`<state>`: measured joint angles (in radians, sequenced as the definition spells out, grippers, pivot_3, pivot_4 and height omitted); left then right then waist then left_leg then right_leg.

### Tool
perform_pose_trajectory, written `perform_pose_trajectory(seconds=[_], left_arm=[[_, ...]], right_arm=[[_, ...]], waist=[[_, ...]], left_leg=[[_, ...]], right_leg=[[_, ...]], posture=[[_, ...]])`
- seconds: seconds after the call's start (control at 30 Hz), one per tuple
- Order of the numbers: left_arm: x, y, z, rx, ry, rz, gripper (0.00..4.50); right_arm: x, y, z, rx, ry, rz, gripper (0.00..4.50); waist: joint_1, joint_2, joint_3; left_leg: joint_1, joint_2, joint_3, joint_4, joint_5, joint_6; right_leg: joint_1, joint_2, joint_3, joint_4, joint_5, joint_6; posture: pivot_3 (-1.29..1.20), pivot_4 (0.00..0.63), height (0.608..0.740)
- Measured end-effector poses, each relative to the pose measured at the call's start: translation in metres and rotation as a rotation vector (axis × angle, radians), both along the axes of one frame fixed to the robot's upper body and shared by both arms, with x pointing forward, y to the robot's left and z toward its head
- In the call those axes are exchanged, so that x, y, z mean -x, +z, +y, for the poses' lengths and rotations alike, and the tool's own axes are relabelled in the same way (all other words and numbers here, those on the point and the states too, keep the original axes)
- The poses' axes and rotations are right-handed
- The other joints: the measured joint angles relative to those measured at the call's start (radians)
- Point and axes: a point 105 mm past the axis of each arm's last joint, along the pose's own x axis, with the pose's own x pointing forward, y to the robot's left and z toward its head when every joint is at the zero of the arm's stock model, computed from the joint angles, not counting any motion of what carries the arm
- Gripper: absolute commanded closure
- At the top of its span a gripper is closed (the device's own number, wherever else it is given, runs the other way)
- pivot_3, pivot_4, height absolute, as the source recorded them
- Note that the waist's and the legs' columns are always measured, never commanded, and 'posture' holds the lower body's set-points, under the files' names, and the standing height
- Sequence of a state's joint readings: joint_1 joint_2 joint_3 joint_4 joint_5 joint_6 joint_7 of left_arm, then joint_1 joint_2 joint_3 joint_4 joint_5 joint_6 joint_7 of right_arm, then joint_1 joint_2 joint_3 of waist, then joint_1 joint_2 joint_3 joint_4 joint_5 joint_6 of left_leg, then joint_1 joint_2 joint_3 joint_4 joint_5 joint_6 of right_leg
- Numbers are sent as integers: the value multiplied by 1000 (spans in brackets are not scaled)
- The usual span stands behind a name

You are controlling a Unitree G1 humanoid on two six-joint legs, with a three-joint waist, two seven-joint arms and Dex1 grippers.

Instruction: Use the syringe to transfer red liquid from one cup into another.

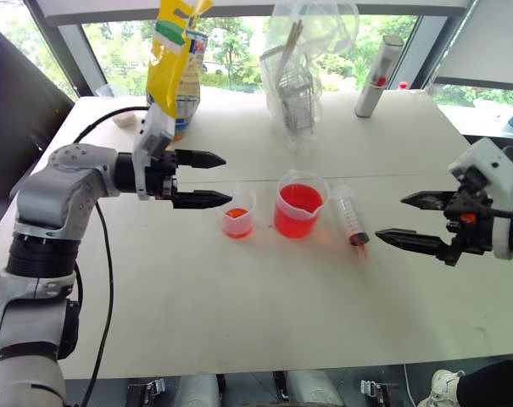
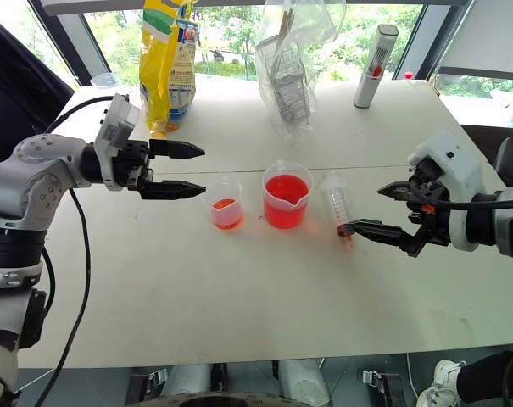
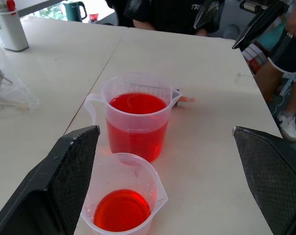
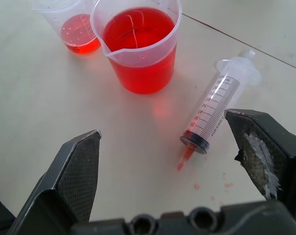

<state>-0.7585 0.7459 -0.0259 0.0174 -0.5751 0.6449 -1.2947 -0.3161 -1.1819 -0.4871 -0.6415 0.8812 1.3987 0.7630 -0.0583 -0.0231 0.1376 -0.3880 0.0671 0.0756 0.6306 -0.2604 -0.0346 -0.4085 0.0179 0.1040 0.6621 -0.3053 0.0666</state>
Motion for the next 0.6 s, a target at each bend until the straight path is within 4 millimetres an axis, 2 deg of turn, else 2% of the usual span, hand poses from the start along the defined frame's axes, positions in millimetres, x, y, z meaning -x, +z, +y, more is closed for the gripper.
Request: perform_pose_trajectory(seconds=[0.6], left_arm=[[0, -3, -5, 2, -9, 2, 0]], right_arm=[[-7, -6, -7, 9, -45, 11, 73]], waist=[[14, 0, 0]], left_leg=[[0, 0, 0, 0, 0, 0]], right_leg=[[0, 0, 0, 0, 0, 0]], posture=[[0, 150, 739]])
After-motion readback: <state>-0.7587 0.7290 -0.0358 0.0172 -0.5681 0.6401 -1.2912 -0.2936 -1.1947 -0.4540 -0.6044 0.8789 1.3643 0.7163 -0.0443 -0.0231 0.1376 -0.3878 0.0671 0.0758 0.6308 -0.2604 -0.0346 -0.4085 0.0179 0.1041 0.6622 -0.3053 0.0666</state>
